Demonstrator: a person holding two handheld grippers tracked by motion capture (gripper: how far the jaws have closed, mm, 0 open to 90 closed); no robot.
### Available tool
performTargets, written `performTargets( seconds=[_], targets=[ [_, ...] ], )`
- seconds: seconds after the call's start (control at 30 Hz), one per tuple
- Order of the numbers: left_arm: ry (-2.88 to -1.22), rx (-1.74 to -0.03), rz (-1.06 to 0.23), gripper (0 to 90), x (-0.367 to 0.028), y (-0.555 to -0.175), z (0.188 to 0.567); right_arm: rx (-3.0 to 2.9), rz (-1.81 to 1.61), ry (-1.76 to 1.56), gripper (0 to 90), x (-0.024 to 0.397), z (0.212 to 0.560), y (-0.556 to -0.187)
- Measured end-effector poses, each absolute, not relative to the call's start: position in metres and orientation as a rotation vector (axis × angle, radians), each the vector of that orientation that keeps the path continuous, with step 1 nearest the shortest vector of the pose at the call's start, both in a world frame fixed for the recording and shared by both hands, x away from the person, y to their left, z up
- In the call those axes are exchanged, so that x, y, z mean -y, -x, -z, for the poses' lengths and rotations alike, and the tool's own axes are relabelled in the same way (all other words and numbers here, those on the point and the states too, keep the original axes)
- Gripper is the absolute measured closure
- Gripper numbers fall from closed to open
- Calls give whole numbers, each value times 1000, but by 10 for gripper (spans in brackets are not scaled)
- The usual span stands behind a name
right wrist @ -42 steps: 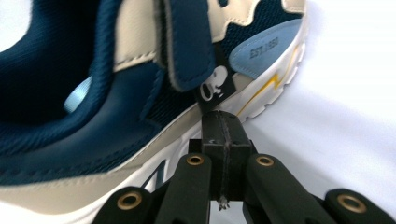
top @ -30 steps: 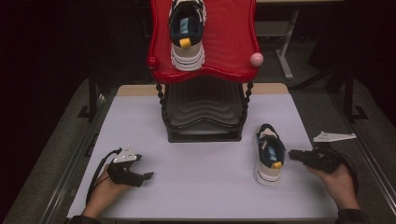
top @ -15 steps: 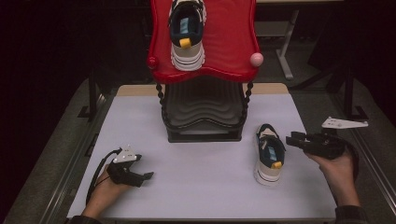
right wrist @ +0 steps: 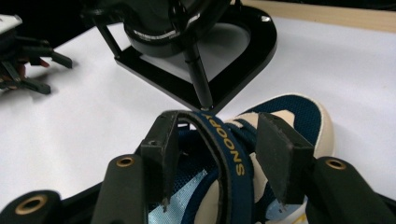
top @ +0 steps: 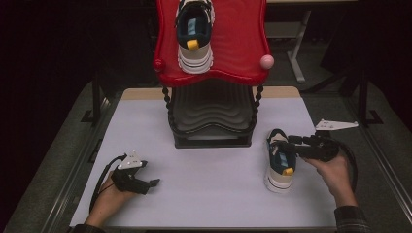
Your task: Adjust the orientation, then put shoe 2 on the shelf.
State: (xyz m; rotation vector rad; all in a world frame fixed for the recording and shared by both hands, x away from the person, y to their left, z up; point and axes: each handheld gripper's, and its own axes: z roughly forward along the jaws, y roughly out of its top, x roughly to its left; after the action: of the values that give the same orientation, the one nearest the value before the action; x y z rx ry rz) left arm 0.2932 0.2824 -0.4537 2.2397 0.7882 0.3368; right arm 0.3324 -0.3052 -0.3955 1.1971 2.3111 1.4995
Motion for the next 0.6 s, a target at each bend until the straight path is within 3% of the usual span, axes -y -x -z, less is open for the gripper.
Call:
performTargets(
  seconds=[0.27,0.43,0.47,0.6],
  targets=[
    [-2239,-788,-335,132,-282,-293,454,-2353,-1429,-1181,506,297,405,-337],
    [-2239,-789,-335,132,-282,-293,454,-2341,-1412,-1176,571,298,407,-338],
    [-2239,-788,-335,132,-282,-293,454,-2341,-1418,-1168,617,298,406,-338],
    [-2240,-787,-336,132,-282,-293,454,-2336,-1450,-1153,639,299,407,-337]
  ],
)
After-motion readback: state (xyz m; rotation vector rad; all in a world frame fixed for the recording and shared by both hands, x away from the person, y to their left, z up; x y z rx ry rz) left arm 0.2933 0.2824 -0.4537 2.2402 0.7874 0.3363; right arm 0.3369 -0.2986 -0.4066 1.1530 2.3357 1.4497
